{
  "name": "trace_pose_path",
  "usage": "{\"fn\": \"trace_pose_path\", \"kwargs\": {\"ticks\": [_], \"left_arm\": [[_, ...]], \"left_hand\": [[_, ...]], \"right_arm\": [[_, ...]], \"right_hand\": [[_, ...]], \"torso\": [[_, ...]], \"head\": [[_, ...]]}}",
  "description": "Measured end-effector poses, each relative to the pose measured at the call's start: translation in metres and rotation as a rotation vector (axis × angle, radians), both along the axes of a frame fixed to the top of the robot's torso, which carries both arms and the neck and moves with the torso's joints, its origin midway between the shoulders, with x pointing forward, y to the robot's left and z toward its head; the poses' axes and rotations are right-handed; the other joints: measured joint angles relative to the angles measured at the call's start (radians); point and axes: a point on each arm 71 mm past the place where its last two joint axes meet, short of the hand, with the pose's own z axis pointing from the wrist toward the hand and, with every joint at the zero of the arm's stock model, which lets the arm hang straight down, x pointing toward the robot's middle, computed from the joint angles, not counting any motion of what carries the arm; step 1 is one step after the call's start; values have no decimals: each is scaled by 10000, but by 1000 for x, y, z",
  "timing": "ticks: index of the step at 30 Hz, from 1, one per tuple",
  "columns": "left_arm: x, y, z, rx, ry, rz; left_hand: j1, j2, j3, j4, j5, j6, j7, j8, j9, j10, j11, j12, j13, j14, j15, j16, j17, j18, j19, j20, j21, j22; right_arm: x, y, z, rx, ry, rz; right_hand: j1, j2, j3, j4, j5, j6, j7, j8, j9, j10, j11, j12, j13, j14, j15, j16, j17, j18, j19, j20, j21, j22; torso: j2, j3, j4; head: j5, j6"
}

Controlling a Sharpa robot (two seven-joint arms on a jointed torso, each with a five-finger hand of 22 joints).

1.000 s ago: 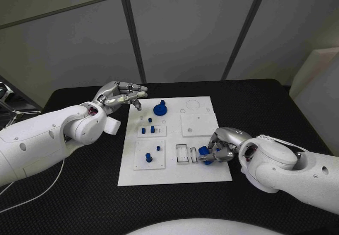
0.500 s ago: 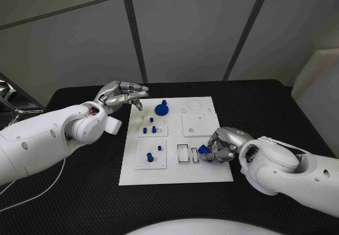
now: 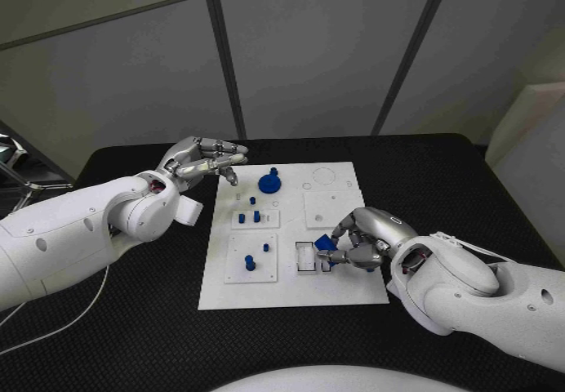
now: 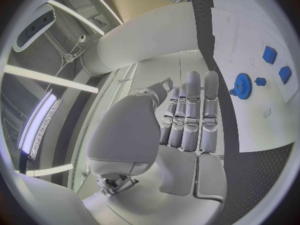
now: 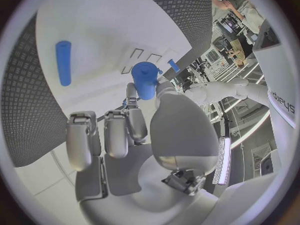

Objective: Assemble the parts on the task board

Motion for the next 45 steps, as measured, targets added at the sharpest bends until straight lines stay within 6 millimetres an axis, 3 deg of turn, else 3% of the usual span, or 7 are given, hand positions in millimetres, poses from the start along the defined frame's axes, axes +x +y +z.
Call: {"fn": "trace_pose_path", "kwargs": {"ticks": [7,9,12,26,33,38,45], "left_arm": [[0,-1,0,-7,2,-18],[0,-1,0,-10,2,-24],[0,-1,0,-11,3,-28],[0,-2,0,-18,4,-46],[-1,-1,0,-16,4,-44],[-1,-1,0,-14,4,-41],[-1,-1,0,-14,5,-41]], "left_hand": [[0,0,0,0,0,0,0,0,-1,0,0,0,-1,0,0,0,0,-1,0,0,0,1],[0,0,-16,15,0,0,0,0,2,0,0,0,2,0,0,0,0,-1,0,0,-29,-3],[0,0,-28,28,0,0,0,0,8,0,0,0,9,0,0,0,0,0,0,0,-38,-9],[0,0,-28,28,0,0,0,0,7,0,0,0,7,0,0,0,1,0,0,0,-38,-8],[0,0,-28,28,0,0,0,0,6,0,0,0,6,0,0,0,1,0,0,0,-38,-8],[0,0,-27,28,0,0,0,0,5,0,0,0,6,0,0,0,1,-1,0,0,-38,-8],[0,0,-27,28,0,0,0,0,5,0,0,0,5,0,0,0,2,0,0,0,-38,-7]], "right_arm": [[4,13,-5,88,255,160],[5,17,-7,58,342,210],[7,21,-9,-28,459,246],[15,31,-18,-542,818,63],[18,32,-19,-652,783,-118],[18,33,-19,-651,726,-191],[18,33,-17,-572,613,-255]], "right_hand": [[-284,58,-38,37,2,2,0,-1,6,0,0,-99,-86,0,0,0,0,0,0,0,0,0],[-478,38,-89,70,3,54,18,0,492,-21,-21,-126,-86,-9,-8,0,0,0,0,0,0,0],[-780,-63,-158,72,-11,215,-82,1,731,-36,-37,-127,-96,-12,-61,-38,0,1,-23,-22,0,0],[-1356,-334,-164,79,-177,522,-227,56,1079,-72,-73,-166,-98,-35,-110,-38,-1,1,-1,-72,0,0],[-2226,-792,-801,96,-2191,575,-280,21,1399,-37,-110,-283,-143,1,-147,-85,-2,1,-36,-107,0,0],[-2689,-1046,-1716,112,-2407,575,-280,-32,1567,-36,-109,-322,-153,1,-146,-85,-2,1,-36,-106,0,0],[-2992,-1234,-1968,117,-2407,575,-280,-31,1645,-71,-144,-324,-170,1,-146,-85,-2,0,-36,-106,0,0]], "torso": [[0,-6,10],[3,-6,10],[6,-6,10],[10,-4,-6],[10,-2,-8],[9,2,-14],[1,5,-20]], "head": [[41,-5],[49,-7],[62,-8],[125,-40],[140,-41],[162,-42],[168,-28]]}}
